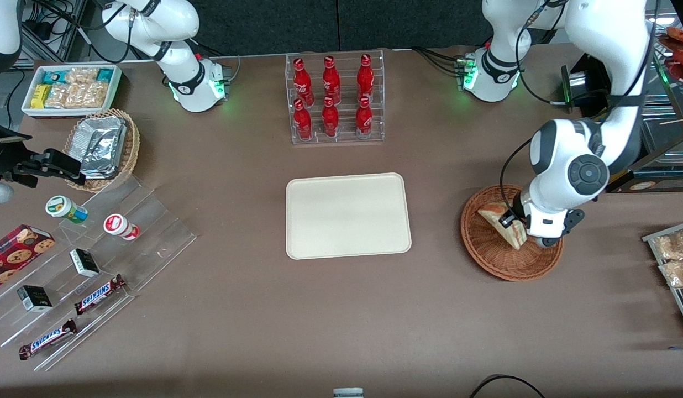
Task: Place sandwich from basket to tray
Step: 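Lift the sandwich and carry it over the white tray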
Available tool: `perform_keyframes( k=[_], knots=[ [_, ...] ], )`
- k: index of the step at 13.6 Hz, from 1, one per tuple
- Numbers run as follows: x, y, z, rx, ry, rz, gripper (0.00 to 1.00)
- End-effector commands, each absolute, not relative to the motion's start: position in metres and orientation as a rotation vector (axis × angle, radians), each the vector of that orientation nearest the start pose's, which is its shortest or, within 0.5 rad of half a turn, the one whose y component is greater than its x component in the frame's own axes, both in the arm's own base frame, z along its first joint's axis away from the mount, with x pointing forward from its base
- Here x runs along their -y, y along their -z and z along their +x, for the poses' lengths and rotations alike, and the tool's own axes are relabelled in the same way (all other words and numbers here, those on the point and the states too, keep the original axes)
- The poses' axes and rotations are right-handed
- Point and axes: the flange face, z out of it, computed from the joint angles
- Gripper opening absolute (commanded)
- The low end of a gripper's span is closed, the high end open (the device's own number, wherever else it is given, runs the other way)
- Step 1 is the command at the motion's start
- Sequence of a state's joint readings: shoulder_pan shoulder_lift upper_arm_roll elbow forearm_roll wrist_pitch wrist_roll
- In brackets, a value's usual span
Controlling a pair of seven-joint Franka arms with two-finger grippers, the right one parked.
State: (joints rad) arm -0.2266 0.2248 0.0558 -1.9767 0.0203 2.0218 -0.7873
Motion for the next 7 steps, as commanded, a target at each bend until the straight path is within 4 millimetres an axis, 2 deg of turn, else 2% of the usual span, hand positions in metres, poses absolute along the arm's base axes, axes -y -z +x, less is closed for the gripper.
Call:
perform_keyframes(
  k=[1,4,6,7],
  knots=[
    [0.14,-0.416,0.577,0.769,-0.221,-2.829,0.0],
    [0.213,-0.453,0.562,0.607,-0.196,-2.866,0.0],
    [0.282,-0.456,0.54,0.454,-0.182,-2.916,0.0],
    [0.31,-0.452,0.53,0.398,-0.193,-2.934,0.0]
  ],
)
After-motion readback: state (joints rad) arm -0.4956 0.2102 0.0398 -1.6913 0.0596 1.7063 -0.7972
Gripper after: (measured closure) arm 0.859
